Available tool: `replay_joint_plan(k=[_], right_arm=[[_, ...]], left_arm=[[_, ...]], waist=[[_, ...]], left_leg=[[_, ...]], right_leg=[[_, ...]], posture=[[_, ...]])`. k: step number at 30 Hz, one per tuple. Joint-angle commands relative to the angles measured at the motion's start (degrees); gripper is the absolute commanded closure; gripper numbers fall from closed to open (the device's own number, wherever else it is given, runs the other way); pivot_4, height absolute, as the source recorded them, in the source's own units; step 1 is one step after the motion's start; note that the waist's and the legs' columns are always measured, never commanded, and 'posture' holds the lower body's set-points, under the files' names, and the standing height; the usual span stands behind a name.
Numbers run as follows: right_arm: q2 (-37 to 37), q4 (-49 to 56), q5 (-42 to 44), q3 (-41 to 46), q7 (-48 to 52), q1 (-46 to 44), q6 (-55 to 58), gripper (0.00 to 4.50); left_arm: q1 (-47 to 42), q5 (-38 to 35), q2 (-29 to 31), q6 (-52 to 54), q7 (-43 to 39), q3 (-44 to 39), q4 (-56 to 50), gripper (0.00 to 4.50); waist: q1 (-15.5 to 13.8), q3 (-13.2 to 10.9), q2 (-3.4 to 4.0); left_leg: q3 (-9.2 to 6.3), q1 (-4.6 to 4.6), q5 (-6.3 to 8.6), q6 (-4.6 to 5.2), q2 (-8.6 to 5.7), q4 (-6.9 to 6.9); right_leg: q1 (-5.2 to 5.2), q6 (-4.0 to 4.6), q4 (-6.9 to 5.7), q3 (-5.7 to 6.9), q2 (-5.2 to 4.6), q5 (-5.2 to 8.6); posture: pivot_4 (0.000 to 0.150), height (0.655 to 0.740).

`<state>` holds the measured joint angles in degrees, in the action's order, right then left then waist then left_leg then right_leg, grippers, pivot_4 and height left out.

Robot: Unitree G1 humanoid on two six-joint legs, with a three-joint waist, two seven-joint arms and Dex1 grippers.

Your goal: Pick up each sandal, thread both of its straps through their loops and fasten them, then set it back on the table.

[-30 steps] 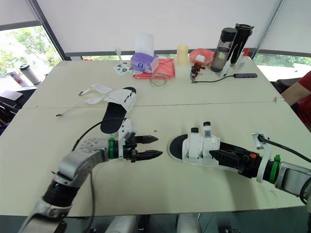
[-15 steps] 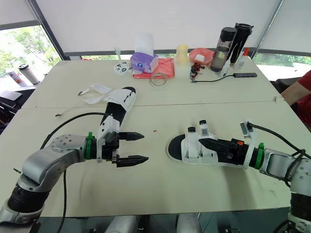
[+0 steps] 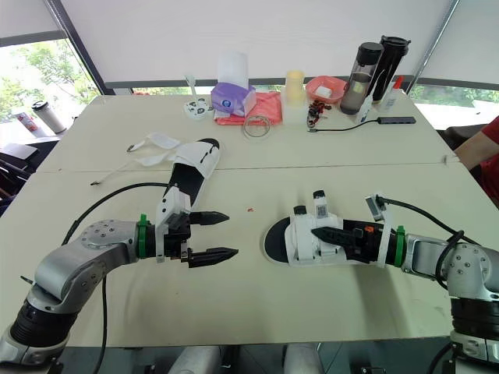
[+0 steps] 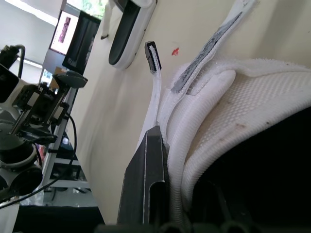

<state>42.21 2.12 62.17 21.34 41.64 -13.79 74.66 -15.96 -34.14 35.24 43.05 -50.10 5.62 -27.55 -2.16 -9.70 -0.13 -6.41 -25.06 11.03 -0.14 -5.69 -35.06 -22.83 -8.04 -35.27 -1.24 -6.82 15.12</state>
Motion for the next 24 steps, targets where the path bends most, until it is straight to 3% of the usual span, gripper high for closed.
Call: replay_joint_plan(k=[1, 9, 12, 15, 24], right_arm=[[-4.99, -0.28, 3.99, 11.92, -11.73, -5.88, -6.37, 4.47], [-20.74, 0.71, 1.98, 24.54, -47.42, -16.16, -23.9, 4.47], [-24.71, 0.43, 0.17, 25.83, -55.59, -19.58, -31.21, 4.47], [-26.44, -3.05, -4.05, 24.84, -59.89, -22.58, -37.95, 4.47], [-25.37, -26.12, -11.19, 25.76, -60.94, -30.48, -53.85, 4.47]], left_arm=[[0.4, 0.69, -0.65, -2.03, 0.34, 0.58, -0.07, 0.0], [-0.4, 1.34, -2.09, -3.33, 0.14, 2.1, 1.71, 0.0], [-1.07, 1.75, -2.95, -4.01, 0.43, 2.74, 2.71, 0.0], [-1.24, 1.95, -3.39, -4.07, 0.44, 3.15, 2.9, 0.0], [-1.24, 2.58, -4.08, -4.45, 1.58, 2.74, 3.4, 0.0]], waist=[[0.11, -0.04, 0.06], [0.11, -0.1, 0.19], [0.15, -0.22, 0.39], [0.59, -0.25, 0.45], [3.11, -0.3, 0.6]], left_leg=[[0.0, 0.0, 0.0, 0.0, 0.0, 0.0], [0.03, -0.23, -0.08, -0.08, -0.01, 0.02], [0.04, -0.29, -0.16, -0.19, -0.05, 0.02], [0.04, -0.27, -0.21, -0.25, -0.06, 0.01], [0.02, -0.17, -0.28, -0.29, -0.04, 0.02]], right_leg=[[0.0, 0.0, 0.0, 0.0, 0.0, 0.0], [-0.4, 0.01, -0.23, -0.08, 0.03, -0.05], [-0.58, -0.07, -0.49, -0.11, 0.02, -0.1], [-0.64, -0.06, -0.71, -0.11, 0.03, -0.1], [-0.61, -0.17, -0.93, -0.1, 0.08, -0.15]], posture=[[0.15, 0.74], [0.15, 0.74], [0.15, 0.74], [0.15, 0.74], [0.15, 0.74]])
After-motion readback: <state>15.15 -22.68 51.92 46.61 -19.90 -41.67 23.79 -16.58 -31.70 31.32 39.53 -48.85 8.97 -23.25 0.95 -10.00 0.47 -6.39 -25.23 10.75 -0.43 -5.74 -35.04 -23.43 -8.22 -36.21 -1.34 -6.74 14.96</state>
